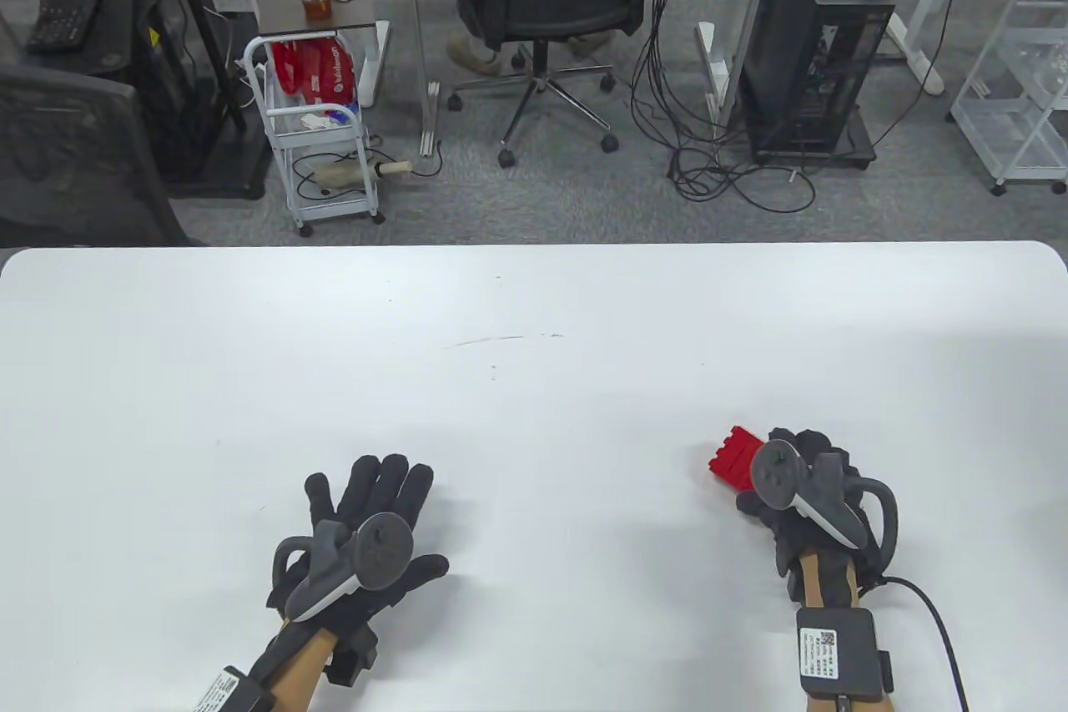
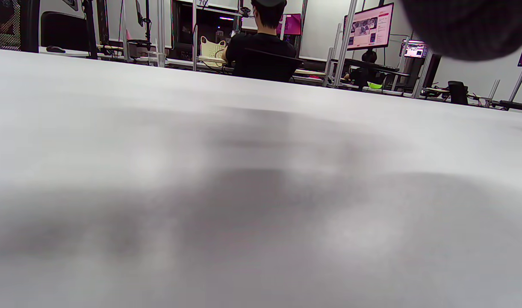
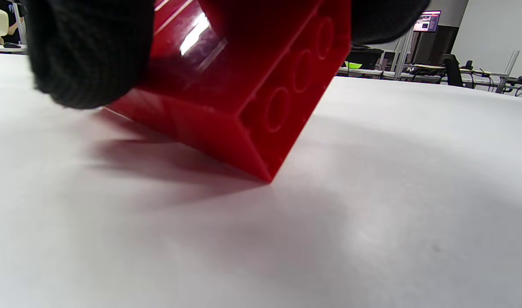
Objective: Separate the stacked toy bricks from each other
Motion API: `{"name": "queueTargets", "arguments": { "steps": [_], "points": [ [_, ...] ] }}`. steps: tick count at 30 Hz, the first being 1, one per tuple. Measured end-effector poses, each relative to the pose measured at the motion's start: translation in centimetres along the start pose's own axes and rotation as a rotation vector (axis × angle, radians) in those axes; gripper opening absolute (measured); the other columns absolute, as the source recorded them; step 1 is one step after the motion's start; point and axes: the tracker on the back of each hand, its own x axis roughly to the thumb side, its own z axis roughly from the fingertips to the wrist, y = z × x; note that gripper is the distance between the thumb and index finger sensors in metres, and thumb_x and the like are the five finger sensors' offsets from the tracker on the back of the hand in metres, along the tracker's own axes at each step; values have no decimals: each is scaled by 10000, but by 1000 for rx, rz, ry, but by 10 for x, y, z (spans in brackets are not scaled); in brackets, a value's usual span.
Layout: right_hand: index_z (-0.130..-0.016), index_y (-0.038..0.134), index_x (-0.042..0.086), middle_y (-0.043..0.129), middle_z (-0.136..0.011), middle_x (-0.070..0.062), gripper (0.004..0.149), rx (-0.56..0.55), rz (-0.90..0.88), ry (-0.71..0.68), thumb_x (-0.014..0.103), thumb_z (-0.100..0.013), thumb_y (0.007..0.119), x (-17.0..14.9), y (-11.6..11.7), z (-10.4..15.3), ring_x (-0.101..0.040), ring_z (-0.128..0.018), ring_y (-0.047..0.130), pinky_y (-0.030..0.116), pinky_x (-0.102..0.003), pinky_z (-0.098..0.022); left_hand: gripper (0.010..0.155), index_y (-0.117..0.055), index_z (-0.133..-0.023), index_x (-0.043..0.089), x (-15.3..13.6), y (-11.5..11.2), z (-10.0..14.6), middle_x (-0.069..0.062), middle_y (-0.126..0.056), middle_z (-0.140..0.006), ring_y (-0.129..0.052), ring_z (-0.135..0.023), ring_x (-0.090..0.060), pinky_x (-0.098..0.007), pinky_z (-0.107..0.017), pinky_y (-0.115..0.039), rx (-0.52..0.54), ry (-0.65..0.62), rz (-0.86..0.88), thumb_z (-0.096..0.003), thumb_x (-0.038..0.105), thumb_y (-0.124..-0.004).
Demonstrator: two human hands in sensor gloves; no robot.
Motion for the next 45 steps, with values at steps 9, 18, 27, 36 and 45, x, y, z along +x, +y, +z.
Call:
{"name": "queueTargets", "arguments": {
  "steps": [9, 18, 27, 36, 45],
  "points": [
    [-1014, 612, 221, 781, -961, -72, 676, -24, -62, -62, 604, -470, 732, 9, 3, 2, -310, -779, 910, 813, -520, -571, 1024, -155, -1166, 382, -1, 2, 1, -24, -228, -1294, -224, -1235, -358, -725, -779, -138, 9, -1, 8, -349, 738, -660],
    [-1007, 597, 256, 820, -921, -74, 597, -237, -272, -322, 623, -537, 579, 54, -21, 32, -315, -705, 986, 880, -470, -370, 1023, -151, -1164, 377, 6, 5, 4, -25, -244, -1292, -246, -1233, -353, -722, -782, -158, 50, -60, 20, -352, 735, -661],
    [-1004, 617, 241, 855, -864, -72, 603, -296, -355, -648, 625, -543, 561, 138, -37, 89, -268, -568, 1032, 894, -385, -238, 939, -229, -1170, 334, 28, 12, 15, -8, -339, -1275, -340, -1220, -331, -703, -790, -245, 129, -258, 232, -408, 681, -653],
    [-990, 665, 197, 867, -759, -95, 620, -347, -286, -802, 621, -548, 565, 178, -34, 120, -247, -462, 1026, 882, -358, -177, 787, -397, -1152, 278, 53, 9, 20, 10, -629, -1188, -619, -1151, -299, -658, -799, -405, 98, -421, 449, -468, 520, -704],
    [-1029, 624, 163, 852, -757, -91, 634, -438, -298, -783, 592, -568, 553, 173, -43, 134, -272, -429, 1013, 866, -373, -147, 721, -672, -1052, 199, 71, 27, 32, -6, -924, -972, -998, -850, -265, -539, -754, -673, 277, -388, 481, -385, 430, -822]
  ]
}}
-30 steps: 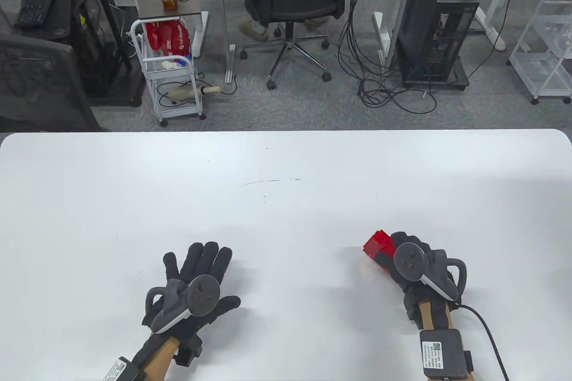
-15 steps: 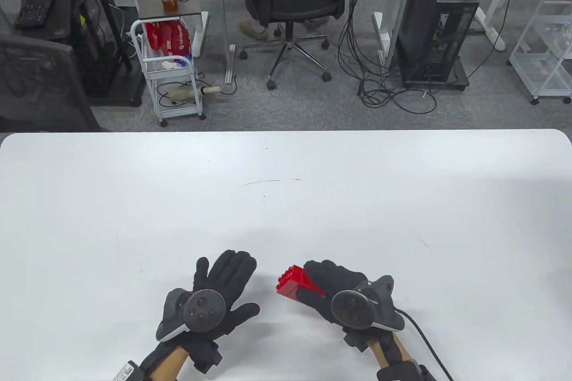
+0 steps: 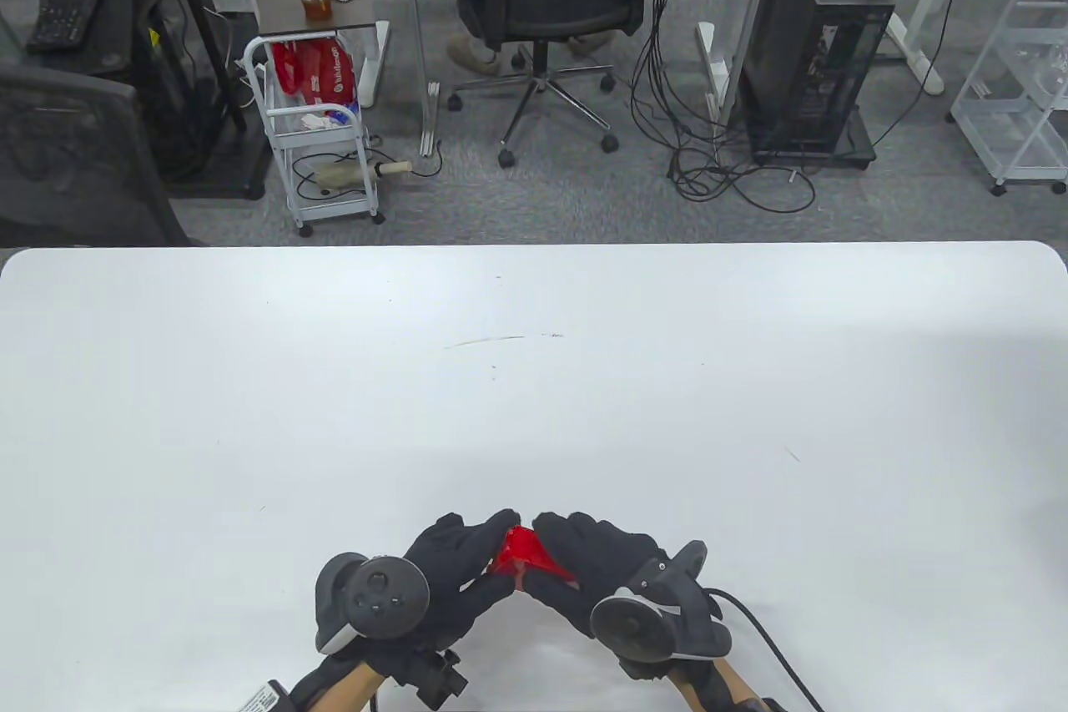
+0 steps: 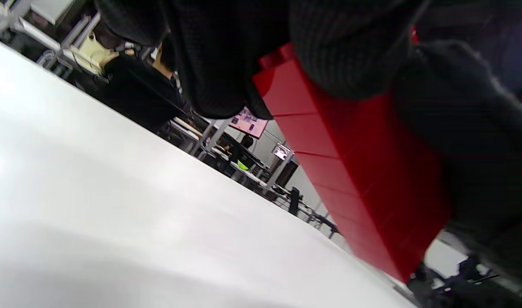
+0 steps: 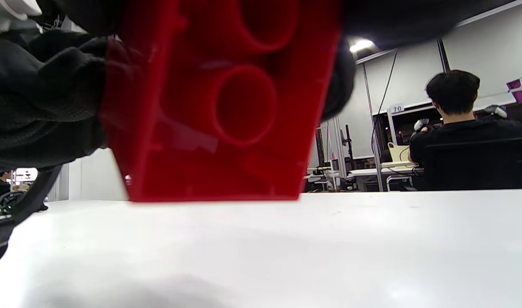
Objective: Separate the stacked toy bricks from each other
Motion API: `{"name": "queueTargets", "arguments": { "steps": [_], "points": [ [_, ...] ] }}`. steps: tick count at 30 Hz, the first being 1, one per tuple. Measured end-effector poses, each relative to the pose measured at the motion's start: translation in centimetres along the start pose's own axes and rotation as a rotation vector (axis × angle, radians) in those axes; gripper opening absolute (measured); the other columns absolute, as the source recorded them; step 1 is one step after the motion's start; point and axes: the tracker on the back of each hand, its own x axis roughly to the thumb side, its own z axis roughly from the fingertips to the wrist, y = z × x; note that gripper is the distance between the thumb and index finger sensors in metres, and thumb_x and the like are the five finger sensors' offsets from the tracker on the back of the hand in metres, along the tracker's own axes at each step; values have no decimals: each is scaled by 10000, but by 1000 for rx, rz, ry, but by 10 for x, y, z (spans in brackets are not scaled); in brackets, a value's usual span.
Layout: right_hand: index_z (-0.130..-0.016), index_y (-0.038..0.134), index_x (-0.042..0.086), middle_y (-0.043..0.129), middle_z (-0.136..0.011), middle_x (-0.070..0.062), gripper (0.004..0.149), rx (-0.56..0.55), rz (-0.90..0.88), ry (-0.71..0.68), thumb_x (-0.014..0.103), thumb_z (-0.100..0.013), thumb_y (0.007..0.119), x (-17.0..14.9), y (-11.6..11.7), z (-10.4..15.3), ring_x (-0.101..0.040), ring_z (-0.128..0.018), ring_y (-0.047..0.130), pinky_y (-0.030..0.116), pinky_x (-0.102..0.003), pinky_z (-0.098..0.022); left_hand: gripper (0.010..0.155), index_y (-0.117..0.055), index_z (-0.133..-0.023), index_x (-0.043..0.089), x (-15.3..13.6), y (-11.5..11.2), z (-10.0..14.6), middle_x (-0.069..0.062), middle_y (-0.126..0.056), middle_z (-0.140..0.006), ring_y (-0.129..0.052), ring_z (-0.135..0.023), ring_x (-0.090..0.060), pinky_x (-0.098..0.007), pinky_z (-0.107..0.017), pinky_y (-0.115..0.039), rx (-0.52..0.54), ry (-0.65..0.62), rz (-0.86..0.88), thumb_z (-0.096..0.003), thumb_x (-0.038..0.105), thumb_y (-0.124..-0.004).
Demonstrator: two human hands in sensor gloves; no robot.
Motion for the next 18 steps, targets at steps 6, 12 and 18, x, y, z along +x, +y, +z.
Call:
{"name": "queueTargets", "arguments": {
  "steps": [6, 12, 18],
  "points": [
    [-1016, 637, 160, 855, -747, -90, 630, -13, 7, 16, 595, -567, 552, -1, 2, 0, -281, -417, 1010, 860, -384, -134, 737, -700, -1049, 195, 6, -4, -2, -19, -943, -943, -1051, -765, -231, -499, -734, -726, 36, -9, -80, -372, 456, -829],
    [-1010, 644, 160, 856, -741, -93, 630, -34, -26, 46, 598, -564, 561, -6, 3, 1, -282, -412, 1009, 859, -384, -128, 735, -756, -1017, 185, 19, -4, 1, -21, -993, -864, -1100, -649, -190, -459, -712, -773, 154, -25, -226, -372, 528, -842],
    [-1014, 640, 191, 862, -747, -70, 632, -5, -39, 47, 620, -559, 553, -12, 10, -1, -253, -420, 1021, 874, -362, -136, 726, -771, -1005, 209, 8, 0, 1, 24, -1019, -836, -1097, -658, -163, -462, -723, -770, 103, -38, -189, -390, 594, -797]
  ]
}}
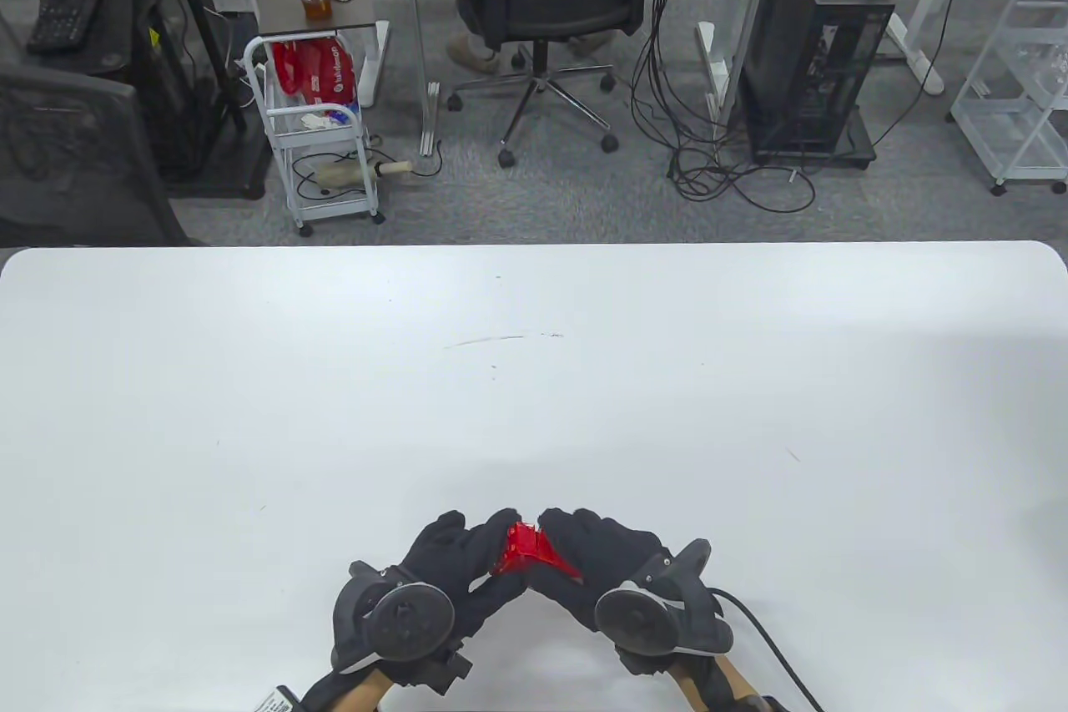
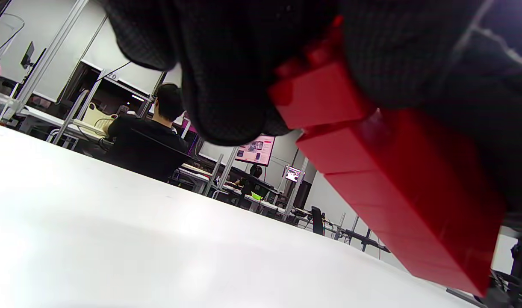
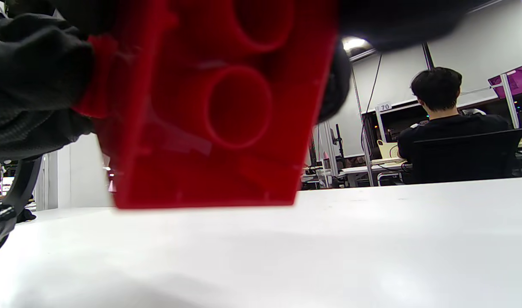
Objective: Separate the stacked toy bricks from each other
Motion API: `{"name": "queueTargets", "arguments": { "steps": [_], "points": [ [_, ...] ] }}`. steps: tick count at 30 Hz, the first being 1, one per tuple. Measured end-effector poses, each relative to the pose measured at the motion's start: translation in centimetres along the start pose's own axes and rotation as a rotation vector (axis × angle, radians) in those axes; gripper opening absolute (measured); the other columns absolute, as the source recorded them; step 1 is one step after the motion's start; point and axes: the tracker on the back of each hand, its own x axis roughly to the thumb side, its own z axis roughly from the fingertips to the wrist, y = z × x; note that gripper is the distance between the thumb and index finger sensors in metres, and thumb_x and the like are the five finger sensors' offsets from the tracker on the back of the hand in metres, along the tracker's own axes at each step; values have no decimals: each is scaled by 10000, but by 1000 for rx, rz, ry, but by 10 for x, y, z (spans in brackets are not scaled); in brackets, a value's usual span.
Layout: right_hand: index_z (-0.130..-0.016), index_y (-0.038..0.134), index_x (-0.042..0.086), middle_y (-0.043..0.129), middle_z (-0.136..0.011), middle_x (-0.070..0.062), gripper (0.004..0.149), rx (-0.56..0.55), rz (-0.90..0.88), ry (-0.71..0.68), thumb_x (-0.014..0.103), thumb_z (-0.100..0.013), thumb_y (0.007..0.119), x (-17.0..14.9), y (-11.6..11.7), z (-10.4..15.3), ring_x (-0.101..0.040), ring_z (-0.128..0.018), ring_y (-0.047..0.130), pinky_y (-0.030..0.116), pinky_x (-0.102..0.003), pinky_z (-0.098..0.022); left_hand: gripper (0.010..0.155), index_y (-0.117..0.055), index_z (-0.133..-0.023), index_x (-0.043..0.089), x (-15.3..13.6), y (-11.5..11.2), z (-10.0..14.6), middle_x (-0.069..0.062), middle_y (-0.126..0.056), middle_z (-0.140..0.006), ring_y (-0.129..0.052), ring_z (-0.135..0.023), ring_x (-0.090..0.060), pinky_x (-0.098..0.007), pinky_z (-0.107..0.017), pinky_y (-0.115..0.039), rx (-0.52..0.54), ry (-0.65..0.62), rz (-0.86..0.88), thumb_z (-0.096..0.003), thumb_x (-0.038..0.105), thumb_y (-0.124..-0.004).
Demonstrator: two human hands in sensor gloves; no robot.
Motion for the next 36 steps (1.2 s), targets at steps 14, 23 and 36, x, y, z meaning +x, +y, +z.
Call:
{"name": "queueTargets", "arguments": {
  "steps": [14, 23, 36],
  "points": [
    [-1013, 636, 198, 864, -746, -70, 632, 55, -12, 44, 625, -554, 553, -18, 11, 5, -248, -426, 1024, 878, -359, -145, 672, -702, -1067, 314, -64, 7, 1, 22, -870, -1021, -904, -892, -256, -504, -760, -688, -115, 437, -278, -436, 515, -819],
    [-1013, 638, 198, 865, -747, -69, 634, 56, -48, 56, 627, -553, 553, -23, 9, 7, -246, -429, 1025, 880, -359, -150, 654, -662, -1096, 300, -108, 14, 1, -17, -751, -1114, -809, -972, -304, -518, -789, -642, -191, 695, -379, -477, 428, -830],
    [-1013, 638, 199, 866, -746, -69, 637, 59, -83, 58, 629, -551, 554, -26, 8, 8, -246, -429, 1025, 880, -359, -154, 647, -699, -1080, 292, -134, 11, 5, -21, -759, -1111, -803, -979, -299, -523, -798, -627, -324, 876, -420, -469, 445, -852]
  ]
}}
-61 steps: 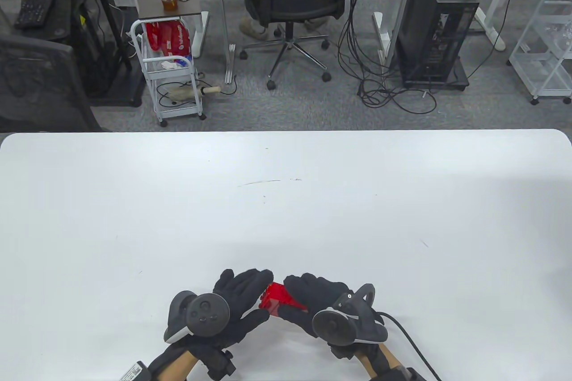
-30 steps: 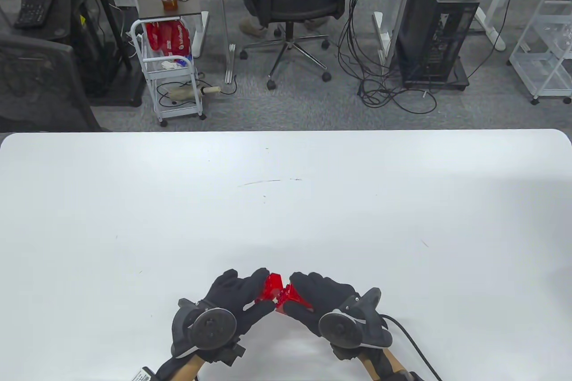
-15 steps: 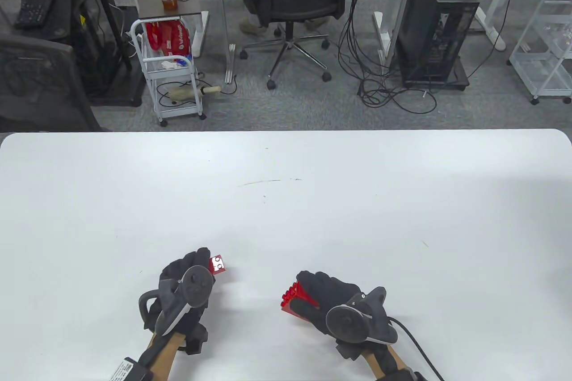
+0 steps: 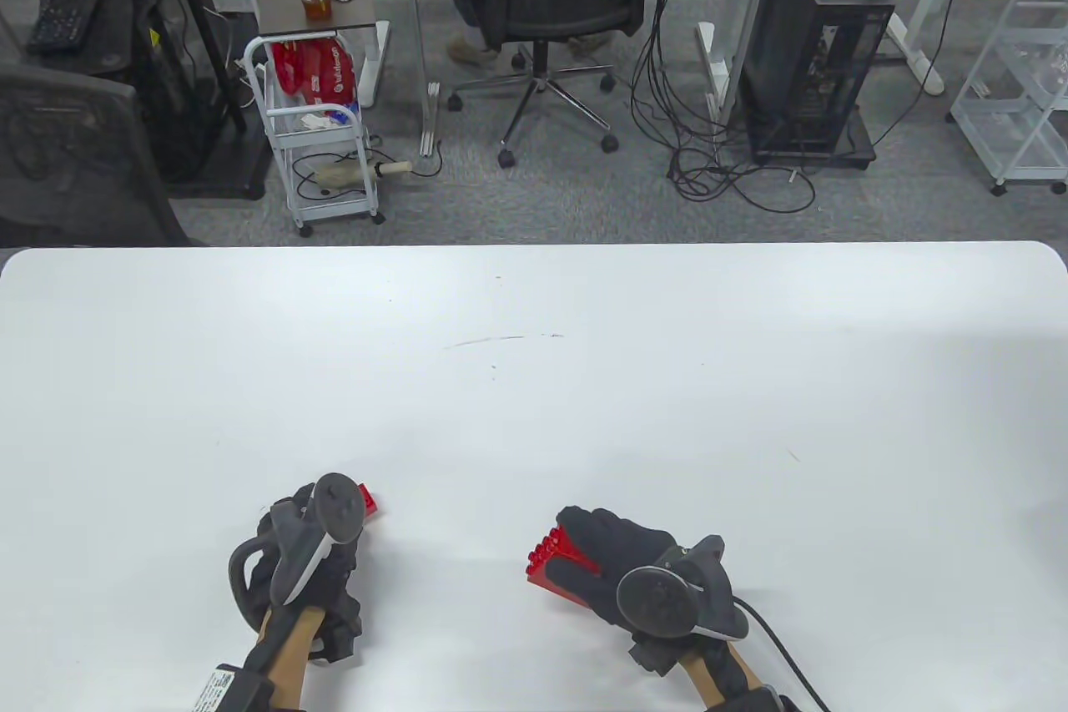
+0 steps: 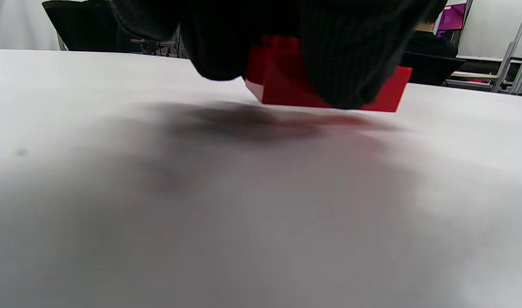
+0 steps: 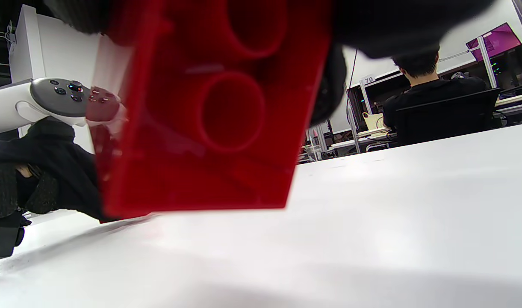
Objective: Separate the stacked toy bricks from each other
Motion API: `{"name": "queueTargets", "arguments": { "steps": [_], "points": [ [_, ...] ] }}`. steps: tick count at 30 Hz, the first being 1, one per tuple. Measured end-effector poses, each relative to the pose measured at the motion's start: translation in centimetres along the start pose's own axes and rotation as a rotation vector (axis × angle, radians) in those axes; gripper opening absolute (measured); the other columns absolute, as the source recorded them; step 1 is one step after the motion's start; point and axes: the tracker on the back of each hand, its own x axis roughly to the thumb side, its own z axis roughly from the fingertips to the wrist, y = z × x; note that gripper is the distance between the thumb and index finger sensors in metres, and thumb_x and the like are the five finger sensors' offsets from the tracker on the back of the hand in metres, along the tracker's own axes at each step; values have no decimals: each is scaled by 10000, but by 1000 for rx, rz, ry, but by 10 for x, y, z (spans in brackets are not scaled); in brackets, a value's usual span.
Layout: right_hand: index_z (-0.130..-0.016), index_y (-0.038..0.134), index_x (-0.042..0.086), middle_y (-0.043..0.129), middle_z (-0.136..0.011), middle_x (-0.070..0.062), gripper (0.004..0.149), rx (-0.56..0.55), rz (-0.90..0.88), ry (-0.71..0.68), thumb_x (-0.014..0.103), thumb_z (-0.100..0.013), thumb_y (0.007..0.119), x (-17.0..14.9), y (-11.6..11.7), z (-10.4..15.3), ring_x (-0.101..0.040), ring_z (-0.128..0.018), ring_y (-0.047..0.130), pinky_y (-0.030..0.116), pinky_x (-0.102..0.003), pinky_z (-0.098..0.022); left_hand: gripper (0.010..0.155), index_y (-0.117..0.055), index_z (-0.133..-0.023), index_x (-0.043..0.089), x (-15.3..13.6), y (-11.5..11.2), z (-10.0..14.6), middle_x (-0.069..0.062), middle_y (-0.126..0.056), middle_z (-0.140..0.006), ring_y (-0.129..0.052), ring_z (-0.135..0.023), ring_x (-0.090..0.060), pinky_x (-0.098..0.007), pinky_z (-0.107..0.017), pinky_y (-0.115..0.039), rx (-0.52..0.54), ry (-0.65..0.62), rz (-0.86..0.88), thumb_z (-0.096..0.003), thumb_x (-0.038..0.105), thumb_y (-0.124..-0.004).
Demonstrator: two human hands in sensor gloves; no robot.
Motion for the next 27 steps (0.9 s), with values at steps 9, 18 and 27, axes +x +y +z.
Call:
{"name": "queueTargets", "arguments": {
  "steps": [9, 18, 27],
  "points": [
    [-1012, 639, 203, 868, -745, -71, 634, -15, 0, 3, 629, -551, 556, -2, -2, 0, -246, -428, 1026, 880, -360, -154, 666, -664, -1094, 293, 2, -5, -4, -16, -737, -1123, -786, -1001, -294, -534, -806, -611, -57, 19, -56, -475, 460, -841],
    [-1023, 615, 233, 858, -783, -40, 639, -25, -9, 17, 648, -540, 559, -1, 2, -1, -237, -473, 1020, 884, -359, -193, 875, -482, -1163, 292, 25, 27, 35, -27, -604, -1205, -683, -1083, -338, -572, -805, -574, 120, -373, 209, -407, 597, -799],
    [-1033, 596, 255, 842, -867, -11, 643, -3, -68, -9, 653, -528, 581, 13, 4, -1, -238, -550, 989, 874, -371, -254, 871, -448, -1165, 249, 79, 18, 83, -52, -600, -1204, -724, -1075, -328, -559, -790, -611, -111, -901, 465, -426, 582, -768]
  ]
}}
